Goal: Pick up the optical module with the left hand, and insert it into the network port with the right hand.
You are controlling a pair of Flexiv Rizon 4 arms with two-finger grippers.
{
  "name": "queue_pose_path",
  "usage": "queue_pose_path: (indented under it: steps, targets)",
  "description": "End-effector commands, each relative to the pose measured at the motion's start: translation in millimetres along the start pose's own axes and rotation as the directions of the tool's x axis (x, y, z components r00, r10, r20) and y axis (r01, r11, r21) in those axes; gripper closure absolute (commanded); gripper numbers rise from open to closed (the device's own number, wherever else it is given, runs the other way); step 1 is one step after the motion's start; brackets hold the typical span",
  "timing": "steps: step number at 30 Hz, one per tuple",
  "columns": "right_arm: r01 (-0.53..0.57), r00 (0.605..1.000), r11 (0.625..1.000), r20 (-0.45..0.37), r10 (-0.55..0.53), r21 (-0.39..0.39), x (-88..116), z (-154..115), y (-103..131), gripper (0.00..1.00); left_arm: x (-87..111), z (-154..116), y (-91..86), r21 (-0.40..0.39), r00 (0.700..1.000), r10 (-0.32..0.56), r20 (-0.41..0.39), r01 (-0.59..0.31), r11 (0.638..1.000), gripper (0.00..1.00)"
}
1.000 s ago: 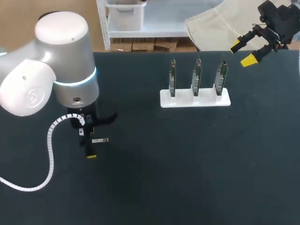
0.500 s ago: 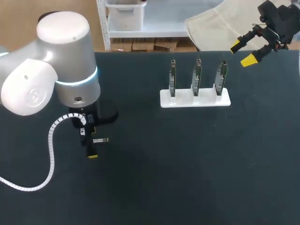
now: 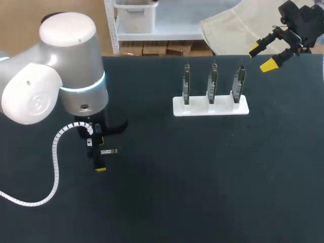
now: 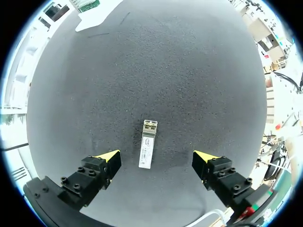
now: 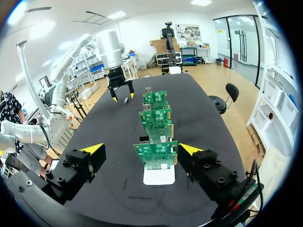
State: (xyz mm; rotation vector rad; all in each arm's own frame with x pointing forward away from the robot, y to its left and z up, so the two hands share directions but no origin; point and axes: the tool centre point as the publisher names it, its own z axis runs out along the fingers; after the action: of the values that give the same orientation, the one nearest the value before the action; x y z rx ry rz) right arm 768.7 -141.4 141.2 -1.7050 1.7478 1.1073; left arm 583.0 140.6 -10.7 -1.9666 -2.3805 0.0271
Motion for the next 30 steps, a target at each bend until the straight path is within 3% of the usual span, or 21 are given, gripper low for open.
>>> queue_pose_path:
  steps: [1, 22, 24, 25, 26, 30]
  targets:
    - [0.0, 1.0, 1.0, 0.001, 0.0, -0.004, -0.1, -0.3, -1.8, 0.0, 0.6, 2.7, 1.3, 0.014, 1.0, -0.002, 0.0, 0.002, 1.0, 0.0]
    - [0.0, 1.0, 1.0, 0.001, 0.0, -0.004, -0.1, -0.3, -1.8, 0.0, -0.5, 4.8, 0.3, 0.017, 1.0, -0.003, 0.012, 0.003, 1.0, 0.0]
    - [0.0, 1.0, 1.0, 0.001, 0.0, -0.004, -0.1, -0.3, -1.8, 0.0, -0.5, 5.0, 0.2, 0.013, 1.0, -0.001, 0.013, 0.001, 1.0, 0.63]
    - [0.0, 1.0, 1.0, 0.001, 0.0, -0.004, -0.1, -0.3, -1.8, 0.0, -0.6, 5.0, 0.1, 0.014, 1.0, -0.003, 0.015, 0.003, 1.0, 0.86]
    - [0.0, 1.0, 1.0, 0.001, 0.0, -0.004, -0.1, -0.3, -1.8, 0.0, -0.5, 5.3, 0.1, 0.015, 1.0, -0.004, 0.015, 0.004, 1.0, 1.0]
    - [0.0, 1.0, 1.0, 0.001, 0.0, -0.004, -0.1, -0.3, -1.8, 0.0, -0.6, 6.1, -0.6, 0.017, 1.0, -0.004, 0.014, 0.004, 1.0, 1.0]
